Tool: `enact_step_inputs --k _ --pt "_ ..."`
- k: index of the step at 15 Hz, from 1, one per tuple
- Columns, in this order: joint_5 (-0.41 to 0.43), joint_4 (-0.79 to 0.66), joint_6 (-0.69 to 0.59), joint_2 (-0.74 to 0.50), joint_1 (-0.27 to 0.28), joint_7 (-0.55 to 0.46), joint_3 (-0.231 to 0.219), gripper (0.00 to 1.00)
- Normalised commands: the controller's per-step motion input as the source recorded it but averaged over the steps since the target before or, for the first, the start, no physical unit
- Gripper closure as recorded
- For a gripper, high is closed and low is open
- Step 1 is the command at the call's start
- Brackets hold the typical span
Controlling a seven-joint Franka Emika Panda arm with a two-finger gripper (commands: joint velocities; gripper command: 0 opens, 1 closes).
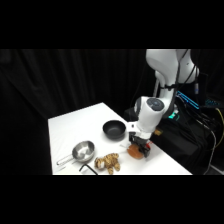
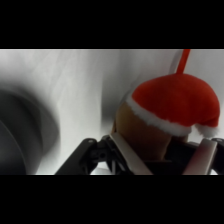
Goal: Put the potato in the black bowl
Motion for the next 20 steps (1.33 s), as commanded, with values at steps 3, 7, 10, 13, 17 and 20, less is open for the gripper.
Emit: enact_step_inputs --k 3,7,10,13,17,20 --pt "-0.062 -0.07 0.02 -0.15 0.041 0.08 -0.049 0.94" --pt "0.141 -0.26 -0.21 -0.5 -0.04 -0.07 0.111 0.97" --pt "0.396 -0.35 -0.34 -0.75 -0.133 -0.33 0.231 0.95" --pt "0.496 -0.26 -0.36 -0.77 -0.047 -0.51 0.066 0.96" --pt "0.321 -0.12 -0.32 -0.63 -0.161 -0.53 -0.063 0.97" --pt "0.253 -0.02 -0.21 -0.45 -0.294 -0.59 -0.132 0.96"
